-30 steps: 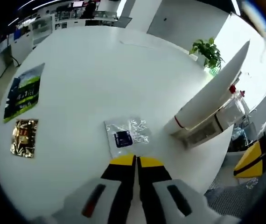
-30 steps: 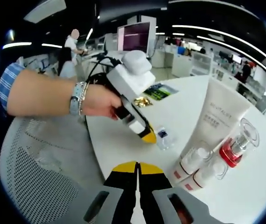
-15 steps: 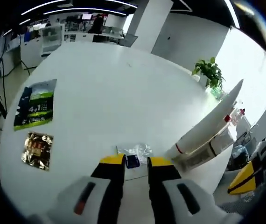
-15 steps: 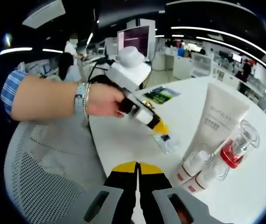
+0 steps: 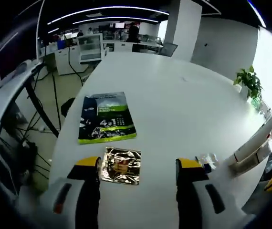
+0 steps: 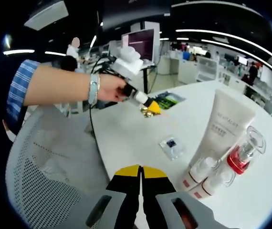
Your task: Arrange the skincare products in the storage area until every visible bottle or jar stands upright without overlapping.
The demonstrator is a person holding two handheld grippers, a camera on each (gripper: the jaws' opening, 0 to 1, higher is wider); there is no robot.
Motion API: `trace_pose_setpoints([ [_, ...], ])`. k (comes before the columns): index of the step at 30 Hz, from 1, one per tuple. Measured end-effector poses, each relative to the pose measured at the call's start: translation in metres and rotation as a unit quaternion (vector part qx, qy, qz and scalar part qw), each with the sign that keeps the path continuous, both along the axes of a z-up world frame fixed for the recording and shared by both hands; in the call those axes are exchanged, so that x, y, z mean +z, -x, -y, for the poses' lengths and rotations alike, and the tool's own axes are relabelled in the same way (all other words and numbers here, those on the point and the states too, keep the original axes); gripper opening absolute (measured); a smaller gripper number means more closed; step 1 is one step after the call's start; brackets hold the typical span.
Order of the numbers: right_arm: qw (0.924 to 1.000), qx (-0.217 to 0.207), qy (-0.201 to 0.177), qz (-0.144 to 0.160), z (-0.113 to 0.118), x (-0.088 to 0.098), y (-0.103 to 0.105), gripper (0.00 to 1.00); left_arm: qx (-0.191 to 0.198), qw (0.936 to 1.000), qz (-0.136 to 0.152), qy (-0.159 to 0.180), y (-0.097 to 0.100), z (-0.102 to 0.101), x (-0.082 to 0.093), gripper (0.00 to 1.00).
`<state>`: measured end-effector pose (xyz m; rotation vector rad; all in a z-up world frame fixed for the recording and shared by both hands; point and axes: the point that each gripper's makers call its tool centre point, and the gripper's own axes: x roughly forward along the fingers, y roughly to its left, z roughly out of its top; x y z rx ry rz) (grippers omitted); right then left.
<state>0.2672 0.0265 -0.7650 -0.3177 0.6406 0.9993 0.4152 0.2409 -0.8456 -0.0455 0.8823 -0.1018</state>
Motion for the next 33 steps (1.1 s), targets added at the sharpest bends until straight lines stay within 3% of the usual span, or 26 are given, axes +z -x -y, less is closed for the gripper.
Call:
trace_pose_setpoints([
  [3,1.0,0.001,0.003,0.007,0.001,0.0,-0.001,0.0,-0.014,0.9985,-0.043,-0.03,0.001,-0.012,-0.018,0.6],
  [5,0.9999,0.002,0.006,0.011,0.001,0.0,-0.001,0.0,-0.016,0.9977,-0.049,-0.045,-0.002,-0.017,-0.021,0.6],
  [7,0.9998,0.003,0.009,0.014,0.001,0.0,-0.002,0.0,-0.02,0.9977,-0.048,-0.045,-0.007,-0.017,-0.024,0.59],
  [8,0.9998,0.003,0.01,0.015,0.001,0.0,-0.002,0.0,-0.026,0.9971,-0.068,-0.025,-0.002,-0.013,-0.027,0.58],
  [9,0.9998,0.003,0.011,0.015,0.002,0.0,-0.003,0.0,-0.008,0.9985,-0.048,-0.026,-0.009,-0.017,-0.024,0.59],
  [13,0.9999,0.001,0.011,0.011,0.002,-0.001,-0.004,0.0,-0.03,0.9981,-0.038,-0.039,-0.01,-0.018,-0.024,0.54],
  [15,0.9999,0.002,0.009,0.008,0.0,-0.001,-0.003,0.0,-0.048,0.9978,-0.017,-0.042,-0.01,-0.016,-0.021,0.43],
  [16,0.9999,0.004,0.009,0.005,0.0,-0.002,-0.002,0.0,-0.042,0.9981,-0.02,-0.041,-0.006,-0.017,-0.022,0.37],
  [17,0.9999,0.004,0.01,0.004,-0.001,-0.002,-0.002,0.0,-0.04,0.9981,-0.021,-0.042,-0.007,-0.018,-0.024,0.36],
  [20,0.9999,0.009,0.014,0.003,-0.002,-0.005,0.0,0.0,-0.029,0.9992,-0.01,-0.025,0.0,-0.015,-0.021,0.36],
  [21,0.9998,0.011,0.016,0.003,-0.002,-0.006,0.001,0.0,-0.02,0.9997,-0.014,-0.006,0.004,-0.012,-0.019,0.36],
  [22,0.9998,0.012,0.016,0.002,-0.002,-0.006,0.002,0.0,-0.01,0.9997,-0.016,0.016,0.008,-0.007,-0.016,0.34],
  [25,0.9997,0.017,0.015,-0.001,-0.005,-0.007,0.004,0.0,0.006,0.998,0.014,0.061,0.007,-0.004,0.005,0.33],
  [30,0.9995,0.027,0.014,-0.006,-0.008,-0.008,0.009,0.0,-0.01,0.9978,0.034,0.055,0.018,0.0,0.033,0.33],
  [33,0.9995,0.028,0.015,-0.005,-0.008,-0.009,0.009,0.0,-0.018,0.9962,0.057,0.063,0.026,0.011,0.059,0.33],
])
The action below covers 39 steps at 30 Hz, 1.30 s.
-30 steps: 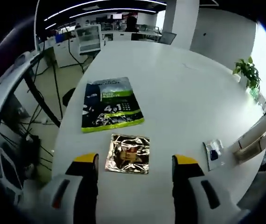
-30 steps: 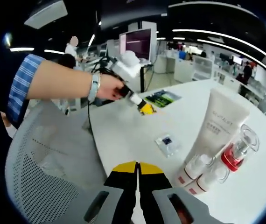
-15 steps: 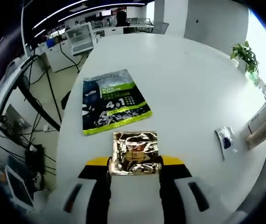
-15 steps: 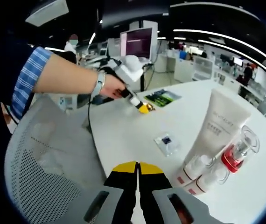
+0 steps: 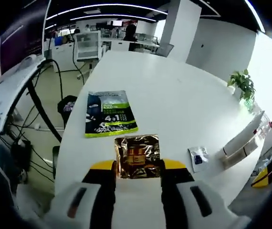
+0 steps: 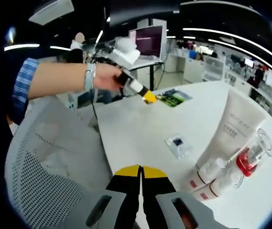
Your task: Arrange the skincare products in the storage area until every visible bottle or jar stands upright without overlapping.
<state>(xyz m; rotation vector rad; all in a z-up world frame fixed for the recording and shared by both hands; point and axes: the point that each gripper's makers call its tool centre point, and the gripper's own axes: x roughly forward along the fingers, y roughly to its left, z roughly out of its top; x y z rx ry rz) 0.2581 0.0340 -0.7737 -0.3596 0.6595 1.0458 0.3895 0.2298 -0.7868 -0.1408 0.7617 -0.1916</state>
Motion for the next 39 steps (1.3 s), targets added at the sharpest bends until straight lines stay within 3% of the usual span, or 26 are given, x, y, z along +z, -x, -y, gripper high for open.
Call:
trace_pose_setpoints([
  [2,0.9999,-0.003,-0.008,0.006,0.0,0.004,-0.003,0.0,-0.005,0.9996,0.017,0.02,0.008,0.012,0.02,0.34],
  [4,0.9995,-0.01,-0.024,0.02,0.001,0.012,-0.007,0.0,-0.018,0.9979,0.051,0.034,0.017,0.028,0.042,0.34],
  [10,0.9949,-0.033,-0.088,0.037,0.004,0.036,-0.018,0.0,-0.044,0.9923,0.108,0.041,0.058,0.064,0.079,0.34],
  [14,0.99,-0.061,-0.119,0.044,0.008,0.047,-0.03,0.0,-0.045,0.989,0.134,0.044,0.082,0.077,0.088,0.35],
  [18,0.9861,-0.081,-0.143,0.022,0.012,0.047,-0.035,0.0,-0.05,0.9886,0.139,0.032,0.097,0.087,0.085,0.34],
  [21,0.9826,-0.099,-0.157,0.009,0.016,0.049,-0.038,0.0,-0.076,0.9873,0.139,0.016,0.111,0.099,0.085,0.34],
  [24,0.97,-0.126,-0.207,-0.012,0.014,0.063,-0.041,0.0,-0.092,0.9826,0.159,0.025,0.118,0.109,0.092,0.35],
  [28,0.9485,-0.145,-0.279,-0.041,0.003,0.085,-0.041,0.0,-0.089,0.9789,0.184,-0.001,0.124,0.105,0.093,0.35],
  [31,0.9346,-0.154,-0.316,-0.054,-0.003,0.096,-0.039,0.02,-0.082,0.9716,0.221,-0.014,0.121,0.1,0.102,0.35],
  [32,0.9318,-0.157,-0.322,-0.057,-0.004,0.097,-0.039,0.03,-0.082,0.9712,0.223,-0.025,0.12,0.097,0.102,0.35],
  [35,0.9281,-0.148,-0.336,-0.062,-0.013,0.102,-0.037,0.08,-0.069,0.9732,0.219,-0.016,0.12,0.093,0.101,0.35],
  [39,0.9103,-0.143,-0.38,-0.08,-0.024,0.116,-0.033,0.11,-0.072,0.9748,0.21,-0.022,0.121,0.094,0.097,0.35],
])
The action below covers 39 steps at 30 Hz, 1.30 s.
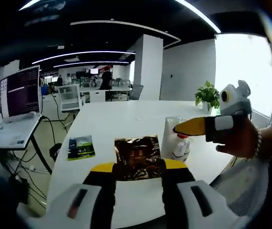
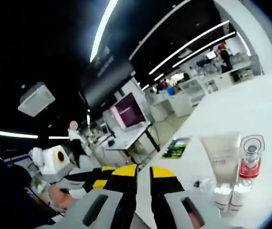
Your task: Arrange the skincare products in the storage area until every visible bottle or jar stands upright without overlapping.
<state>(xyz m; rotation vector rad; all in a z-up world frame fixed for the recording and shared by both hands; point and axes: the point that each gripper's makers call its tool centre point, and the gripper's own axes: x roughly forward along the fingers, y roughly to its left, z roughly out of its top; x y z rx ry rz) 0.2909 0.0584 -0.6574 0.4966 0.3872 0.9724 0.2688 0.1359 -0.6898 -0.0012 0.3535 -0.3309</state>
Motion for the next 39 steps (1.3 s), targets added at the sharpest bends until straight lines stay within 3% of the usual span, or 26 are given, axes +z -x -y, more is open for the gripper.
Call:
trace_pose_setpoints([
  [4,0.9996,0.026,-0.009,0.0,-0.01,-0.004,0.006,0.23,-0.005,1.0,-0.001,-0.002,0.001,0.002,-0.001,0.35],
  [11,0.9953,0.069,-0.046,-0.049,-0.023,-0.014,0.017,0.36,-0.034,0.9992,0.003,-0.019,0.004,0.016,-0.001,0.35],
  [15,0.9936,0.083,-0.046,-0.06,-0.029,-0.015,0.02,0.24,-0.061,0.9972,0.014,-0.04,0.009,0.025,0.0,0.35],
  [18,0.991,0.098,-0.047,-0.079,-0.03,-0.016,0.024,0.01,-0.076,0.9944,0.022,-0.07,0.01,0.031,-0.001,0.36],
  [23,0.9941,0.093,-0.019,-0.054,-0.029,-0.018,0.024,0.0,-0.081,0.9941,0.014,-0.071,0.01,0.032,-0.004,0.36],
  [28,0.9941,0.091,-0.016,-0.057,-0.027,-0.019,0.022,0.0,-0.085,0.9945,0.012,-0.059,0.01,0.033,-0.004,0.37],
  [39,0.994,0.104,0.01,-0.033,-0.025,-0.02,0.021,0.0,-0.098,0.9942,0.008,-0.043,0.01,0.036,-0.004,0.36],
])
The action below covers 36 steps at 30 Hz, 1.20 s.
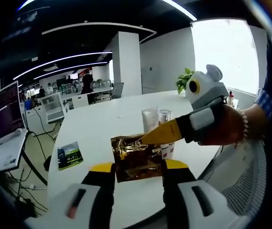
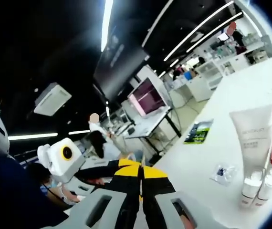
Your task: Arrange the skincare products in the storage area until every visible bottle or jar stands upright without overlapping.
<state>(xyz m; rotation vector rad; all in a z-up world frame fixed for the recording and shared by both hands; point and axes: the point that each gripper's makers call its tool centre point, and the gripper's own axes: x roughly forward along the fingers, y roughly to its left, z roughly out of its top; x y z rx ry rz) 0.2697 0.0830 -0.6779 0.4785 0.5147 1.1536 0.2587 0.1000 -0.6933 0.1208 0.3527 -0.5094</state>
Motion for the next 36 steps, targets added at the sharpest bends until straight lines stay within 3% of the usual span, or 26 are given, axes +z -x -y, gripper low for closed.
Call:
trace_pose_setpoints([
  [7,0.9998,0.008,0.014,0.008,0.001,-0.004,-0.001,0.0,-0.006,0.9993,-0.024,0.026,0.0,0.003,-0.003,0.37],
  [11,0.9976,-0.013,0.056,0.038,0.01,-0.013,-0.01,0.0,0.004,0.9995,-0.019,0.025,0.002,0.001,-0.001,0.34],
  [15,0.9956,-0.014,0.091,0.017,0.013,-0.03,-0.01,0.0,0.044,0.999,-0.008,0.004,-0.003,-0.014,-0.001,0.32],
  [17,0.9888,-0.01,0.149,0.01,0.013,-0.053,-0.007,0.0,0.062,0.998,-0.004,0.003,-0.005,-0.022,0.0,0.3],
  [19,0.9811,0.006,0.192,0.026,0.012,-0.068,-0.003,0.0,0.076,0.9971,-0.004,0.002,-0.006,-0.029,-0.001,0.27],
  [21,0.9755,0.003,0.217,0.037,0.012,-0.077,-0.005,0.0,0.079,0.9969,-0.005,0.002,-0.006,-0.031,0.0,0.25],
  [24,0.9612,0.012,0.271,0.052,0.013,-0.1,-0.008,0.0,0.082,0.9967,-0.004,0.001,-0.005,-0.031,0.001,0.24],
  [28,0.9529,0.014,0.302,0.025,0.011,-0.131,-0.011,0.0,0.08,0.9967,0.004,-0.008,-0.004,-0.03,0.003,0.25],
  [30,0.9407,0.011,0.334,0.058,0.016,-0.143,-0.017,0.0,0.082,0.9965,0.004,-0.01,-0.004,-0.031,0.002,0.25],
  [34,0.9308,0.013,0.359,0.067,0.021,-0.161,-0.018,0.0,0.087,0.9961,0.008,-0.012,-0.003,-0.033,0.003,0.24],
  [36,0.9188,0.005,0.385,0.085,0.03,-0.169,-0.026,0.0,0.086,0.9961,0.009,-0.018,-0.003,-0.034,0.002,0.24],
])
